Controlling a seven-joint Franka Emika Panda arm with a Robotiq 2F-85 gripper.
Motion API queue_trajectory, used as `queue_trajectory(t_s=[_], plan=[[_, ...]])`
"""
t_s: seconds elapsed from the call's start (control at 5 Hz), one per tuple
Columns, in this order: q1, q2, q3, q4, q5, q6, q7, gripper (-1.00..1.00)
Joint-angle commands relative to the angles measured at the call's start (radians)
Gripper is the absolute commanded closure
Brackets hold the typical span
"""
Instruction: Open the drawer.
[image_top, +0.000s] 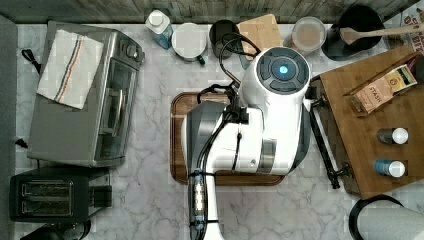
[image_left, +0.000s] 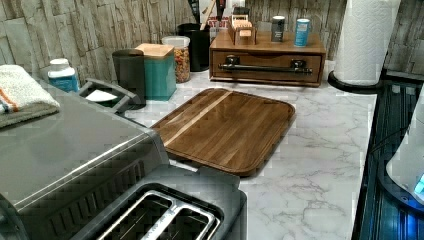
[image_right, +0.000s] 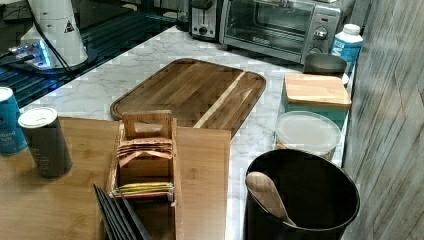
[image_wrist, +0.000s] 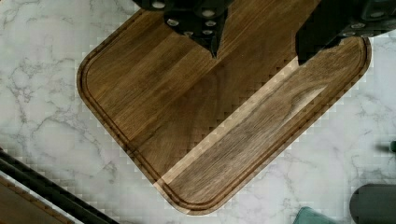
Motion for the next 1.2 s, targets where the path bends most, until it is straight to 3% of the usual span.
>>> queue_trajectory(t_s=[0.2, 0.4, 0.6, 0.8, 1.0, 1.2], plan=[[0.0, 0.0, -0.001, -0.001, 0.005, 0.0, -0.001, -1.0], [-0.002, -0.054, 0.002, -0.108, -0.001, 0.079, -0.128, -1.0], [-0.021, -0.105, -0.01, -0.2, 0.068, 0.109, -0.368, -1.0], [0.033, -0.135, -0.084, -0.264, 0.098, 0.131, -0.575, -1.0], [-0.01, -0.12, -0.083, -0.273, 0.116, 0.108, -0.78, -1.0], [-0.019, -0.148, -0.117, -0.353, 0.067, 0.214, -0.993, -1.0]])
